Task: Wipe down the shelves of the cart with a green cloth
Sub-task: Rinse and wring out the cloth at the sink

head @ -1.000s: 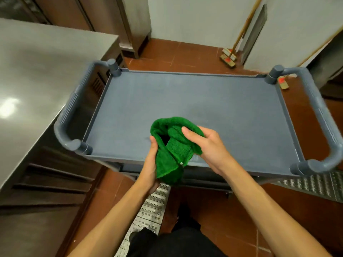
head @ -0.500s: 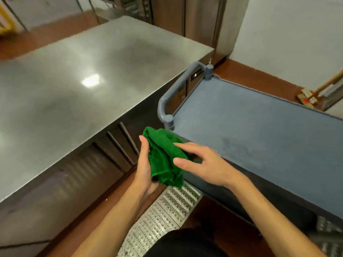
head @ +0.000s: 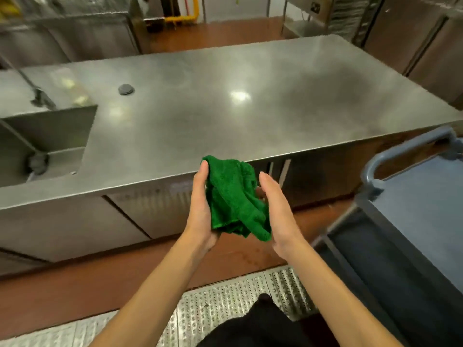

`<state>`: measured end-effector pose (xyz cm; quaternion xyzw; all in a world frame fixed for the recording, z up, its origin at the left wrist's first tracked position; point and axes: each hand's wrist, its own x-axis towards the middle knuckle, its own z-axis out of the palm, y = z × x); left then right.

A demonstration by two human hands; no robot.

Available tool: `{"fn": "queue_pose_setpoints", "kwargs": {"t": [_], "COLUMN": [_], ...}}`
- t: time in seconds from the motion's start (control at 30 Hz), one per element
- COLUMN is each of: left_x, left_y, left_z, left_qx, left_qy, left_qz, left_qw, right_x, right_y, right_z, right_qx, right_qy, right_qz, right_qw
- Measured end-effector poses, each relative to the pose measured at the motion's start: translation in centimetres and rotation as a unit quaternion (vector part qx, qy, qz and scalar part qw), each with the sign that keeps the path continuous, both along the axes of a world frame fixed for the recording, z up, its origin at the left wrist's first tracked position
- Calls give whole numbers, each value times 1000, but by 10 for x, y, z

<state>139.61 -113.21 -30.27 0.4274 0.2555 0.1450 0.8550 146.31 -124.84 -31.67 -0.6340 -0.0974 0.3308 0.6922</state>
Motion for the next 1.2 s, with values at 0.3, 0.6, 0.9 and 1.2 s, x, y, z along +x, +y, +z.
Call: {"fn": "queue_pose_setpoints", "kwargs": {"t": [0.3,0.6,0.9,1.2], "left_x": [-91,-142,-169,-166], "left_y": [122,286,433,572], "left_z": [1,-1,23,19], "left_qx": [-10,77,52,24], "left_qy": [6,21,17,26], "left_qz": [253,322,265,285], "left_qw": [967,943,963,958], "right_x": [-87,-130,-139,-134], "right_y": [170,344,508,640], "right_z": [5,1,12,38], "right_qx": [84,99,47,-62], "right_qy": [33,13,-125,-439], "right_qz": [174,254,269,313], "right_qw": [980,962,954,840]}}
